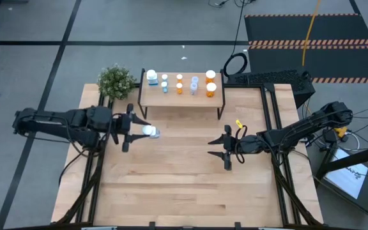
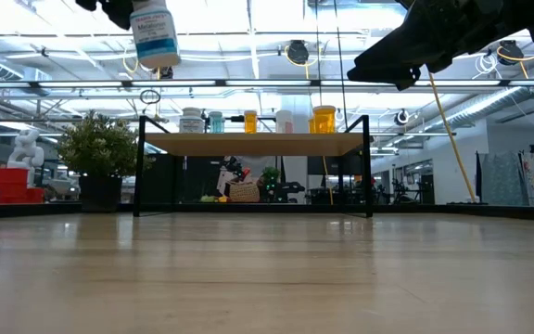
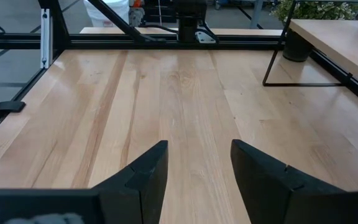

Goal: Pick and place medicine bottles onto shelf by color
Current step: Put the white medicine bottle on the shelf aligned with the white medicine bottle

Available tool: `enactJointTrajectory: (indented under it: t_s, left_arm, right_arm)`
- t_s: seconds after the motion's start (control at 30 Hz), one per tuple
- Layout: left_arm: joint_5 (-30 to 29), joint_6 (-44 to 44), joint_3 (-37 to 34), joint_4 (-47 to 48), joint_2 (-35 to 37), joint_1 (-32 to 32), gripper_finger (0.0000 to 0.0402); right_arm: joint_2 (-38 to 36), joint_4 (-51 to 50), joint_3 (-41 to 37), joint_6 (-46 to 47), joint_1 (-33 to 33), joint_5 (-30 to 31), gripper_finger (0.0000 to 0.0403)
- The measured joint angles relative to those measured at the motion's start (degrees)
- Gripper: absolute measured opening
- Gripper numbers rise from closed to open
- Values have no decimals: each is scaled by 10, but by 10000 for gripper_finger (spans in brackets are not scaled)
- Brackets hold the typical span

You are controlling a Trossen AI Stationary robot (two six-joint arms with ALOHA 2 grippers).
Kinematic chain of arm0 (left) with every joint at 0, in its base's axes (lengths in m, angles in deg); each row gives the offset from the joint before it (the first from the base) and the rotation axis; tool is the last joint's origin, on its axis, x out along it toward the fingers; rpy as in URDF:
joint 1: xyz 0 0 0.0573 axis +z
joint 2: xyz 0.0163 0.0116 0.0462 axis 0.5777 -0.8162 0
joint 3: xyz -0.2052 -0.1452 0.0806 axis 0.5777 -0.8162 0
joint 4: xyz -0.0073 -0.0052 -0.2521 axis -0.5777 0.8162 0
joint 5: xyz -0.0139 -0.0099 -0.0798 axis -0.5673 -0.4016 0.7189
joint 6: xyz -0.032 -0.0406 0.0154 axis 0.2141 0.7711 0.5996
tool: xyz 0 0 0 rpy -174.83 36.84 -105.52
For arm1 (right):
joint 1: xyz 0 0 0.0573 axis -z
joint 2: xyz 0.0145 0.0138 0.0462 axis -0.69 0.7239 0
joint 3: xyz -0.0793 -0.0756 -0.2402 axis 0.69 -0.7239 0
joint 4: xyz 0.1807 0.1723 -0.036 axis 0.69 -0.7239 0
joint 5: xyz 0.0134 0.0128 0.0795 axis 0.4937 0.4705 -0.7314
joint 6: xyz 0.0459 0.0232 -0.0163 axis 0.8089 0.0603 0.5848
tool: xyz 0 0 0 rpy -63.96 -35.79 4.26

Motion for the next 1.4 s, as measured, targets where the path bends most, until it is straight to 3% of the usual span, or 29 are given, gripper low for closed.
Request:
enactJointTrajectory:
  t_s: [0.57,1.13,1.4]
  left_arm:
    - [96,-76,121,106,-15,156,190]
    - [239,-149,166,136,-103,330,199]
    - [295,-191,223,161,-150,389,193]
  right_arm:
    - [0,0,0,0,0,0,169]
    - [0,-9,0,0,0,0,169]
    - [0,-10,0,-3,0,0,169]
